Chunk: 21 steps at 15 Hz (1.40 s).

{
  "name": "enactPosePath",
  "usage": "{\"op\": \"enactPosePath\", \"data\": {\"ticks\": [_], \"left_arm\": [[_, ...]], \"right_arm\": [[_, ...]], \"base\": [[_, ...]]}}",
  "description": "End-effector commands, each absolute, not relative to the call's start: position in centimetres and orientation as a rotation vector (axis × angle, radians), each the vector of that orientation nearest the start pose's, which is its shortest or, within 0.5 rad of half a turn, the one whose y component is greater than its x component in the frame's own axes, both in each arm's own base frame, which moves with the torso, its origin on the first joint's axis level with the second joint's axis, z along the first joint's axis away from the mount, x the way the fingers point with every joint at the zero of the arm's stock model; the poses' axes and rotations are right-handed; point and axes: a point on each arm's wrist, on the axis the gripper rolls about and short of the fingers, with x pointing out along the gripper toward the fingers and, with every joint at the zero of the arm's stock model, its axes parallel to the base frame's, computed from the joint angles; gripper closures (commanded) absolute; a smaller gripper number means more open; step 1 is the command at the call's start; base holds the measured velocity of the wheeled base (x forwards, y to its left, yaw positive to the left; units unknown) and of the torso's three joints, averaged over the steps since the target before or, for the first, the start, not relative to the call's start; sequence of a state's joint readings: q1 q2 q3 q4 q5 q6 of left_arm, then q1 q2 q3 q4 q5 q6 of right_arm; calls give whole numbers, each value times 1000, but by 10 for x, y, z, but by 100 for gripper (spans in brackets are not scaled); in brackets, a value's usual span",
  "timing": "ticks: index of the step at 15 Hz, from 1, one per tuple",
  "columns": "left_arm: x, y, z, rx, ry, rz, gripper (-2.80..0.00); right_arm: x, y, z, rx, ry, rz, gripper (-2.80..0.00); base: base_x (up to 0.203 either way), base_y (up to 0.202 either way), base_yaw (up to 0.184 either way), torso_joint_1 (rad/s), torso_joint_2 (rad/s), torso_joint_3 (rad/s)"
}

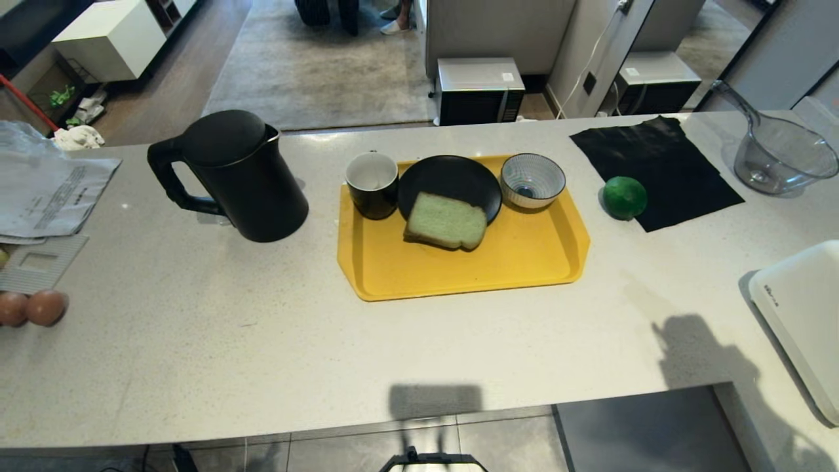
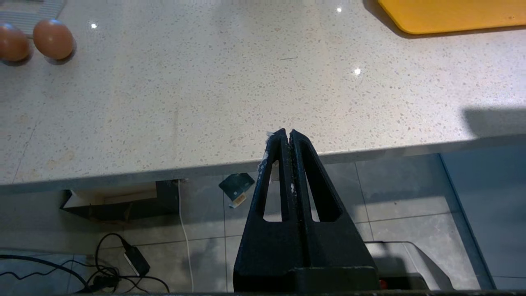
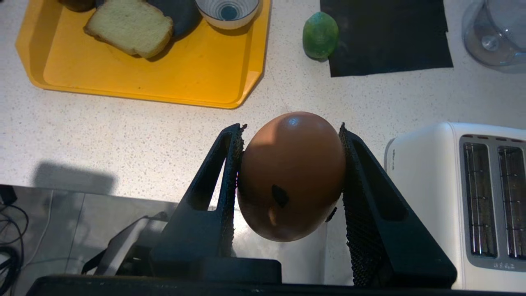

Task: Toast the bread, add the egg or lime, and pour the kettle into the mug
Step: Put the egg in the bowl

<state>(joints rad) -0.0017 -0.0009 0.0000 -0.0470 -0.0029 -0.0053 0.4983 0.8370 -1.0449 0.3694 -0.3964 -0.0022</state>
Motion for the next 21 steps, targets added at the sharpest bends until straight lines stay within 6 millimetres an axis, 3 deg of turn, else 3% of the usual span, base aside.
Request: {"op": "enactPosePath", "data": {"ticks": [1, 16, 21], "left_arm": [[-22, 0, 76, -6, -34, -5, 0], [-22, 0, 76, -5, -35, -5, 0], [-22, 0, 76, -5, -35, -2, 0]], "right_arm": [[52, 18, 316, -74, 148, 100, 0], [52, 20, 309, -83, 171, 117, 0], [53, 20, 307, -83, 178, 117, 0]], "base": [[0, 0, 0, 1, -1, 82], [0, 0, 0, 0, 0, 5], [0, 0, 0, 2, 3, -145]]}}
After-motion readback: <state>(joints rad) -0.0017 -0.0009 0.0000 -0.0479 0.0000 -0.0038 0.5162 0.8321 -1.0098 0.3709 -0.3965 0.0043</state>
